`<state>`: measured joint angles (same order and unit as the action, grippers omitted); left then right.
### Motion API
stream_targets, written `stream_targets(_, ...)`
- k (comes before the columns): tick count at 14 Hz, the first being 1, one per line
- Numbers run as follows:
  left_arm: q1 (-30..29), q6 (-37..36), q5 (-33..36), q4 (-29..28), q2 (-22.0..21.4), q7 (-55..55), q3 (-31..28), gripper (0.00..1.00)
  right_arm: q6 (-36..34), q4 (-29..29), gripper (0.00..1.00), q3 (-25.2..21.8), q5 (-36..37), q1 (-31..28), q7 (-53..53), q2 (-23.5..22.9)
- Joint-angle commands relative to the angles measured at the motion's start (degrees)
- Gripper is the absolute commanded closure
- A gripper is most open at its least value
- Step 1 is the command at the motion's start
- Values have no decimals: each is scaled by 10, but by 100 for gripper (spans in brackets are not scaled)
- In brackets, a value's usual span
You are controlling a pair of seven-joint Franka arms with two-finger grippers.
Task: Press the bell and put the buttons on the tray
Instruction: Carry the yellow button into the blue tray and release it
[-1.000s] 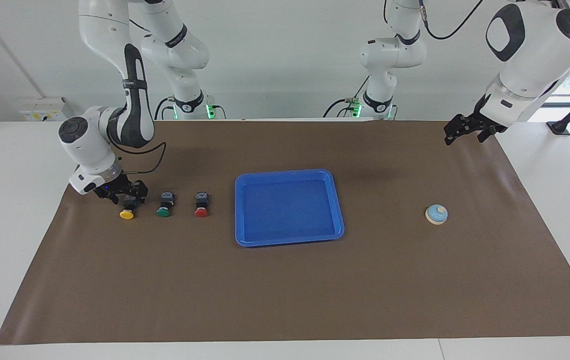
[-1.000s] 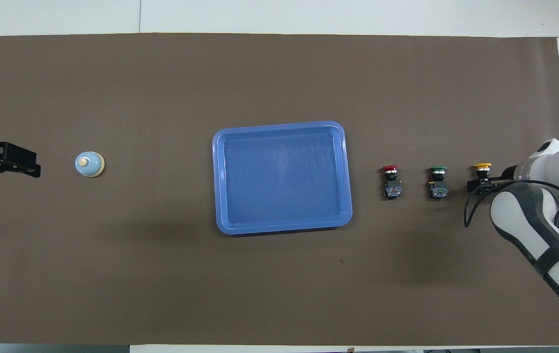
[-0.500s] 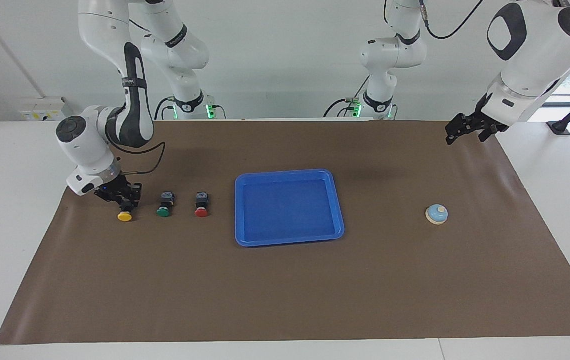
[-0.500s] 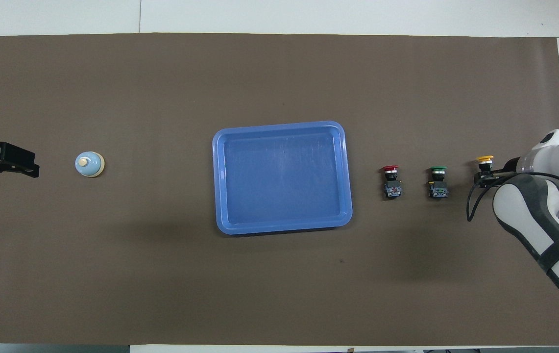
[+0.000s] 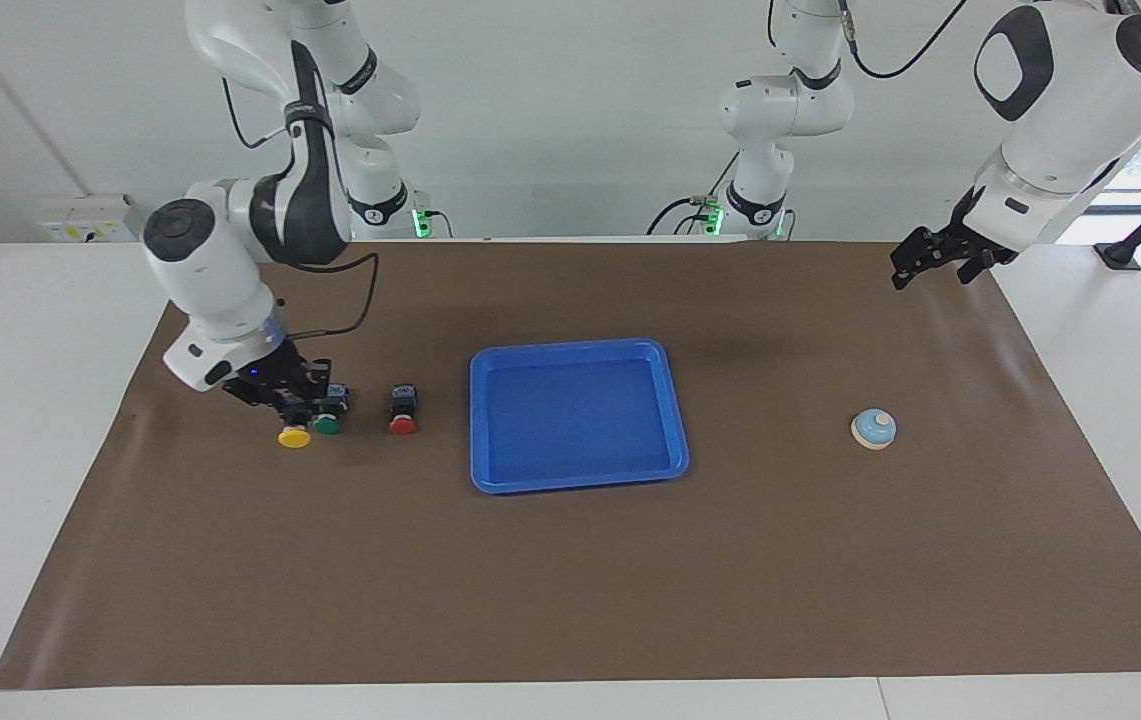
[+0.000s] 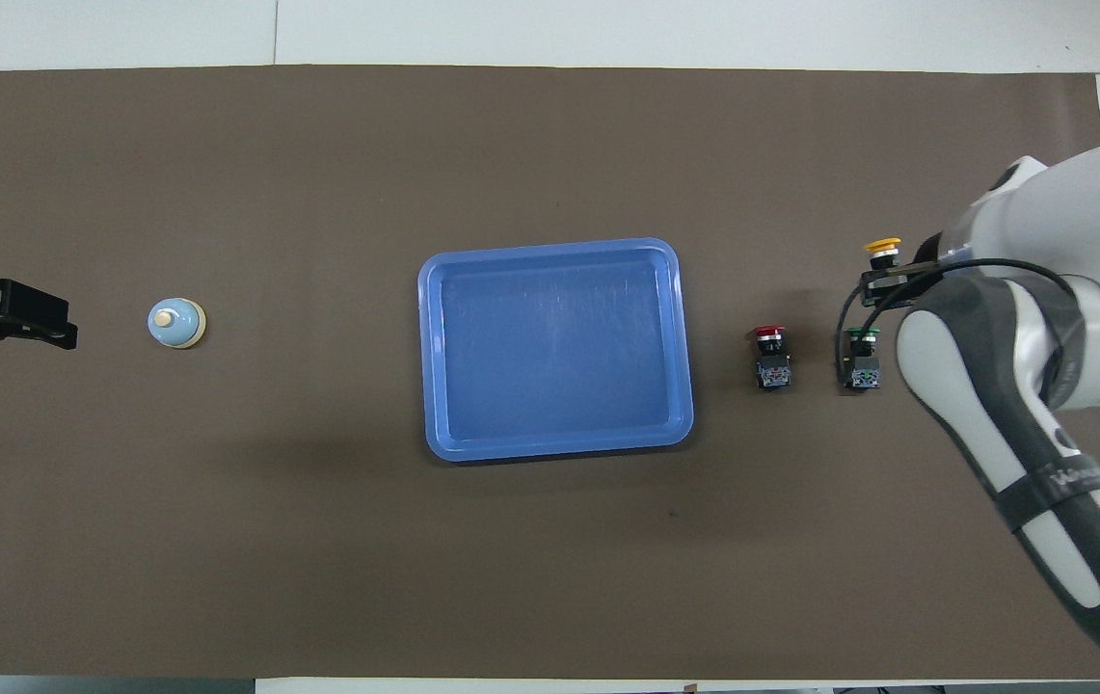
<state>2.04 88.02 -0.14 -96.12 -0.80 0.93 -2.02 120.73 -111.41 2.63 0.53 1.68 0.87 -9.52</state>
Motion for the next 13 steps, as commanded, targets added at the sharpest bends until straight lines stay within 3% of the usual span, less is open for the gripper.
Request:
stream_targets(1, 8, 2, -5, -10, -12, -3, -9, 0, -24, 6, 100, 0, 1, 66, -62, -9)
stream_targets(5, 7, 2, -5, -10, -12, -3, -9, 0, -24, -4, 100, 1, -5, 164, -173, -11)
stream_targets(8, 5, 2, -5, -10, -12, -3, -9, 0, -19, -11, 100, 3, -23, 175, -212, -21)
stream_targets(13, 5, 2, -5, -10, -12, -3, -9, 0, 57, -21, 96, 4, -37, 211, -289, -66)
